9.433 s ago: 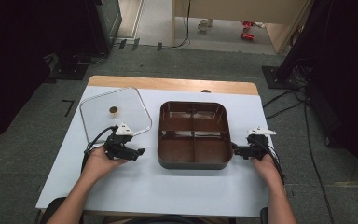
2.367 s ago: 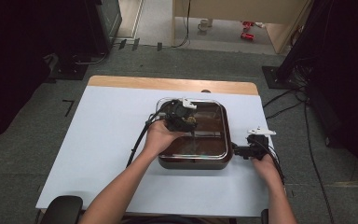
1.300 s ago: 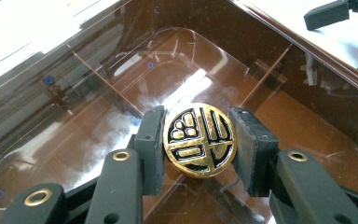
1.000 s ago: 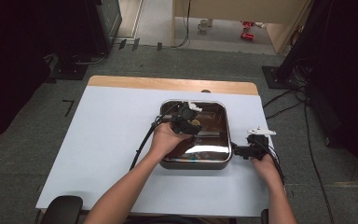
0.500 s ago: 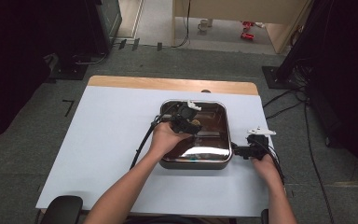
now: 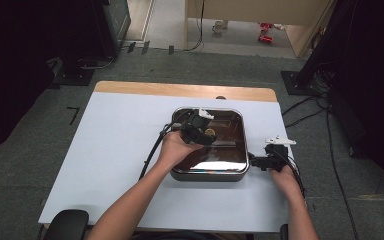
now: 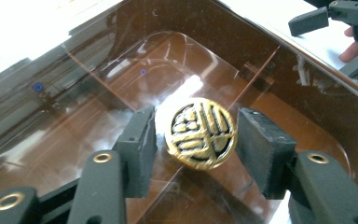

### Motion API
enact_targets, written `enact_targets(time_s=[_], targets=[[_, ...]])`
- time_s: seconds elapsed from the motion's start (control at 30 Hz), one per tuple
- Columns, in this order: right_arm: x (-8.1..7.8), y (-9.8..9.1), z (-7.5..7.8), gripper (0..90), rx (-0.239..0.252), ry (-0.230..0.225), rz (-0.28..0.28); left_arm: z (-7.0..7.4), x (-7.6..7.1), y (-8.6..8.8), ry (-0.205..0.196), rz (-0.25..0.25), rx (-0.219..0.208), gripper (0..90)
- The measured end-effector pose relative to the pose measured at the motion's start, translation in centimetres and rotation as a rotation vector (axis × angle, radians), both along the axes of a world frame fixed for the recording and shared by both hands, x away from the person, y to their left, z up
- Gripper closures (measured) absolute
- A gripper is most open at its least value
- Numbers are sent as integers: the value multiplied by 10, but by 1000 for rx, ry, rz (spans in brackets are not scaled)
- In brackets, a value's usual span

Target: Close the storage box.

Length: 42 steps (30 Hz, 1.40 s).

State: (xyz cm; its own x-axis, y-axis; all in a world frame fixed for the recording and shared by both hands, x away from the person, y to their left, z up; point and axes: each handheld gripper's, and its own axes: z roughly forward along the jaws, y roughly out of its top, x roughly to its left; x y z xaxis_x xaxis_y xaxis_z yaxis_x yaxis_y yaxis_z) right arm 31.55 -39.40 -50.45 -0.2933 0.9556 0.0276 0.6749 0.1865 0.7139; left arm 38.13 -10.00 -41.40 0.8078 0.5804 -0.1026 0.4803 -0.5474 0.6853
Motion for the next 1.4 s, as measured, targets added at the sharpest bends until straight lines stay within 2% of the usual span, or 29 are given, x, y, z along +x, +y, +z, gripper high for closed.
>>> enact_targets(time_s=[0.1, 0.2, 0.37, 0.43, 0.53, 0.57, 0.63, 0.77, 0.87, 1.03, 1.2, 1.33, 1.4], targets=[[0, 0, 0, 52, 0, 0, 0, 4, -1, 11, 0, -8, -34, 455], [0, 0, 0, 52, 0, -1, -1, 9, -1, 22, -7, -9, -48, 429], [0, 0, 0, 53, -1, -2, 0, 16, -2, 46, -13, 0, -118, 416], [0, 0, 0, 53, -1, -2, 0, 16, -3, 54, -18, -2, -134, 404], [0, 0, 0, 53, -2, -2, 1, 17, -6, 67, -24, -4, -129, 388], [0, 0, 0, 53, -1, -1, 0, 17, -6, 73, -37, -1, -120, 378], [0, 0, 0, 53, -2, -2, 2, 16, -9, 83, -58, 6, -132, 372], [0, 0, 0, 53, -2, -2, 2, 14, -10, 105, -53, 44, -180, 372], [0, 0, 0, 53, -2, -2, 1, 12, -13, 122, -105, 70, -218, 375], [0, 0, 0, 53, -1, -1, 0, 7, -15, 140, -108, 99, -222, 335], [0, 0, 0, 52, -1, -1, 0, 0, -17, 156, -115, 121, -191, 320], [0, 0, 0, 52, -1, -1, 0, -7, -17, 169, -91, 140, -194, 316], [0, 0, 0, 52, -1, -1, 0, -9, -18, 173, -94, 150, -187, 312]])
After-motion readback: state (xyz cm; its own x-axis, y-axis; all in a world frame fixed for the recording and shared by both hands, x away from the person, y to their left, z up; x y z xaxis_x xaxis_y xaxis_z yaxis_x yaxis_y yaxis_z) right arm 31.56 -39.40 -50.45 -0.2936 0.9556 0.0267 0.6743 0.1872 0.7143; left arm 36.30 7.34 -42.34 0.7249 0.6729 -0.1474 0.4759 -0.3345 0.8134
